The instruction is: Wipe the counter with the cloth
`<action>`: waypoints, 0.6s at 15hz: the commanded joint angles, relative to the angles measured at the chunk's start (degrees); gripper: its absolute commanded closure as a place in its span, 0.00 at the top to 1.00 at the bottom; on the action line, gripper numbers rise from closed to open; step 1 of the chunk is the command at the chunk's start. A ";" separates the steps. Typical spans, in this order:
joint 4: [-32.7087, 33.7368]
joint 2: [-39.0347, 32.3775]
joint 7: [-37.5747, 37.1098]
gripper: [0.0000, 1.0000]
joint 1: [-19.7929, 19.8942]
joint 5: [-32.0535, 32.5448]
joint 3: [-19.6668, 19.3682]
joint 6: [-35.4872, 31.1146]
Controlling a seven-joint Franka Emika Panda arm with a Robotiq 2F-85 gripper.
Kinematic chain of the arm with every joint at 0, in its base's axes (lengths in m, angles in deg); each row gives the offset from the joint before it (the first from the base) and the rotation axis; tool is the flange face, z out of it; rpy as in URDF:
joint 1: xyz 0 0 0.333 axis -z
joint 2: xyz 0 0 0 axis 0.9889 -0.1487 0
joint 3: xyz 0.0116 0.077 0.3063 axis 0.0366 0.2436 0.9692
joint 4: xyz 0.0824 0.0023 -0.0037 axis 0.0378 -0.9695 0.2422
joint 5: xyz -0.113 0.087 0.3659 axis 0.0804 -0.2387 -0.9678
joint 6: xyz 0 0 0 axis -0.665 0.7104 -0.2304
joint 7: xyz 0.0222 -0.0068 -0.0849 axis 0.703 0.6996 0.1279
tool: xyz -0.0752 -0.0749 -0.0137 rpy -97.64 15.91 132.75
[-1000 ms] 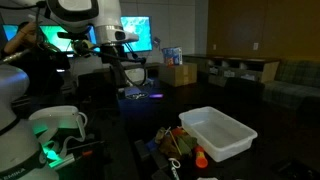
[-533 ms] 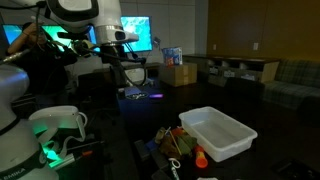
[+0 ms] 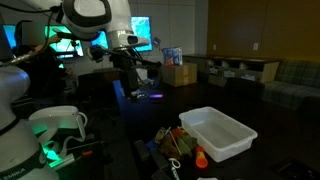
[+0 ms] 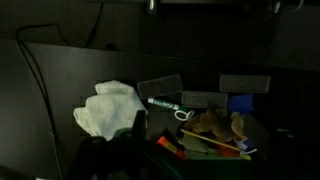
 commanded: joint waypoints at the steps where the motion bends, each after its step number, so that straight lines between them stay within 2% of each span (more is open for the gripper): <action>1: 5.37 -14.30 2.24 1.00 2.80 6.15 -2.06 -9.96; 4: 8.05 -24.44 3.22 1.00 3.83 9.20 -3.79 -19.20; 9: 14.43 -42.87 10.79 1.00 4.95 7.45 -9.22 -35.09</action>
